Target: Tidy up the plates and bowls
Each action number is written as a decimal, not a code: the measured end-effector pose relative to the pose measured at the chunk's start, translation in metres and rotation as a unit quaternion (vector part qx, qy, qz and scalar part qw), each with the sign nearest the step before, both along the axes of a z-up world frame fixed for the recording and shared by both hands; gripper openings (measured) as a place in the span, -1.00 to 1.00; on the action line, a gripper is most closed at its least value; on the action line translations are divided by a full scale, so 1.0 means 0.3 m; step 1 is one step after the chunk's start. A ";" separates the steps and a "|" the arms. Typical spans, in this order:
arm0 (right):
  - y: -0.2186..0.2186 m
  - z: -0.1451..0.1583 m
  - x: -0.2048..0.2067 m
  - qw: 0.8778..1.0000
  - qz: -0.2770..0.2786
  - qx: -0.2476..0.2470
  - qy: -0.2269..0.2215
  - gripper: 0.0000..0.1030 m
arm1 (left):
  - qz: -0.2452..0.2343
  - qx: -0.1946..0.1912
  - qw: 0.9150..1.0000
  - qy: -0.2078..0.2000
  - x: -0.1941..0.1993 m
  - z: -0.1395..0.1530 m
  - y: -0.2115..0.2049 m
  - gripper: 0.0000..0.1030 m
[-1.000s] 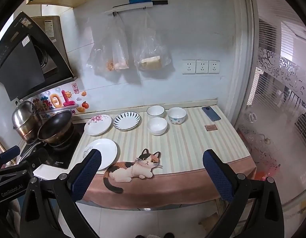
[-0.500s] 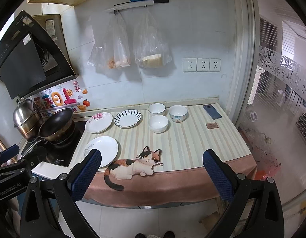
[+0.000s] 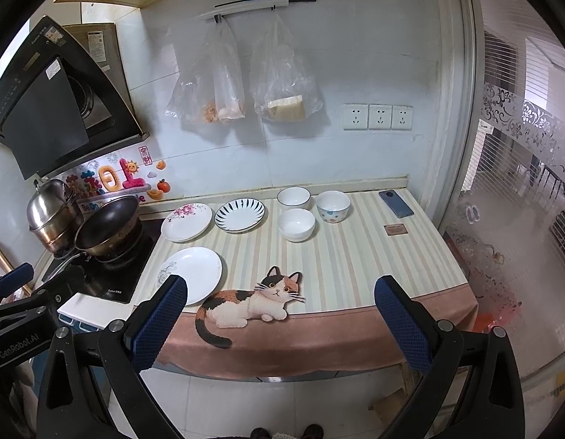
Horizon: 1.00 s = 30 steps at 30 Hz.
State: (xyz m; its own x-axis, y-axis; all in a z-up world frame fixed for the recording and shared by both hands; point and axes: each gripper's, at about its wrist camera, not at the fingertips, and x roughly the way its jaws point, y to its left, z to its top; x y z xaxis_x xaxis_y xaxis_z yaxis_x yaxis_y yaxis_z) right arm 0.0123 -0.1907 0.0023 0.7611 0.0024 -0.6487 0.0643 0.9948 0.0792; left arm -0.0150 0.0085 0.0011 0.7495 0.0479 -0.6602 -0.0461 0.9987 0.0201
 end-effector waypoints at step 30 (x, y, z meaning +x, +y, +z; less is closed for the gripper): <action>0.011 -0.023 0.024 1.000 0.002 0.005 0.017 1.00 | 0.004 -0.001 1.000 0.003 -0.002 -0.018 0.007 1.00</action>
